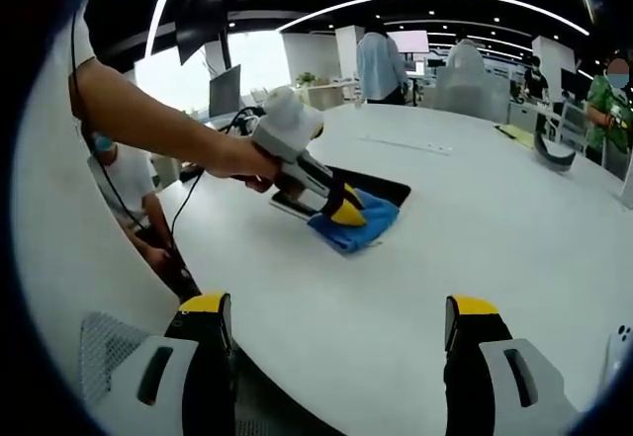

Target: Wipe the mirror surface with the cleaning cloth until all visible marks leave the cleaned area.

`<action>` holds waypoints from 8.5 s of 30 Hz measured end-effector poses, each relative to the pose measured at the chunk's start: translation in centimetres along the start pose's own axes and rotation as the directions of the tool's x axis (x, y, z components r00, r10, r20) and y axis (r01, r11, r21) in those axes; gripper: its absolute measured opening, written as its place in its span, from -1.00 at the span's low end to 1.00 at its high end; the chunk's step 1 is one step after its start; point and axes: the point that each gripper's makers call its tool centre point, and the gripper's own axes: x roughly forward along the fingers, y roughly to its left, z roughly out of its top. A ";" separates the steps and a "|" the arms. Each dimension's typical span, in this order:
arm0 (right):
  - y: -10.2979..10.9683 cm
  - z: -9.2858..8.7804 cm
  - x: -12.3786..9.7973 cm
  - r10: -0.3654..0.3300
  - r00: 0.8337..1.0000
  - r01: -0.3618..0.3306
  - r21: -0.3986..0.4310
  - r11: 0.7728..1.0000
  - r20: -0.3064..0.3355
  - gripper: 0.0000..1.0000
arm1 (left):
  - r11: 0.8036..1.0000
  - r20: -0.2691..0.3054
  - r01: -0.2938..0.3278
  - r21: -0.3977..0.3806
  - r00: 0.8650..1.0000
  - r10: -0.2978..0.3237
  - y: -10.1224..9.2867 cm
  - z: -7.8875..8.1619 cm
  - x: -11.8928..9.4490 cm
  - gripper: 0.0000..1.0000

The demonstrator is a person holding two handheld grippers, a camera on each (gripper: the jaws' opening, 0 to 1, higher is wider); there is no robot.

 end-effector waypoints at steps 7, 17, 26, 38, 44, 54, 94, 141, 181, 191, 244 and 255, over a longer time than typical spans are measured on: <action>0.0 0.0 0.0 0.002 1.000 -0.002 -0.001 1.000 -0.001 0.78 | 0.998 0.003 0.014 0.053 1.000 -0.015 -0.4 -0.1 0.0 -0.54; -0.1 0.0 0.0 0.003 1.000 -0.003 0.001 1.000 0.002 0.78 | 0.995 -0.012 0.041 0.090 0.999 -0.041 -0.4 -0.2 -0.2 -0.50; -0.2 -0.3 0.0 0.003 1.000 -0.003 0.007 1.000 -0.001 0.78 | 0.980 -0.044 0.058 0.192 0.998 -0.051 -0.1 -0.4 -0.6 -0.51; -0.2 -0.2 0.1 -0.003 1.000 0.003 0.007 1.000 -0.001 0.78 | 0.969 -0.104 0.063 0.241 0.994 -0.039 -0.1 -0.5 -0.2 -0.52; -0.2 -0.2 0.0 -0.007 1.000 0.007 0.011 1.000 0.000 0.78 | 0.983 -0.079 0.016 0.182 0.997 -0.002 0.3 -0.3 0.0 -0.55; -0.3 -0.3 0.1 -0.006 1.000 0.006 0.010 1.000 -0.003 0.78 | 0.988 -0.062 -0.013 0.153 0.998 0.022 0.8 0.2 0.4 -0.55; -0.5 -0.5 -0.3 -0.017 1.000 0.017 0.035 0.999 0.004 0.78 | 0.995 -0.047 -0.050 0.088 0.997 0.055 4.2 2.3 1.8 -0.63; -1.5 -0.5 0.0 -0.032 0.999 0.032 0.046 0.998 -0.008 0.78 | 0.993 -0.058 -0.057 0.106 0.996 0.063 8.0 4.3 3.3 -0.65; -1.7 -0.1 0.9 -0.018 1.000 0.018 0.039 0.999 -0.018 0.78 | 0.994 -0.070 -0.048 0.098 0.996 0.055 9.0 3.4 1.4 -0.65; -1.7 0.1 1.2 -0.012 1.000 0.012 0.035 0.999 -0.019 0.78 | 0.995 -0.066 -0.050 0.088 0.996 0.056 9.3 3.3 1.2 -0.65; -0.8 0.5 1.6 0.013 1.000 -0.013 0.014 1.000 -0.006 0.78 | 0.998 -0.049 -0.051 0.048 0.997 0.054 8.1 0.9 -0.4 -0.59; -0.6 0.7 1.6 0.016 1.000 -0.016 0.009 1.000 0.002 0.78 | 0.998 -0.044 -0.048 0.043 0.998 0.050 7.2 0.0 -1.0 -0.59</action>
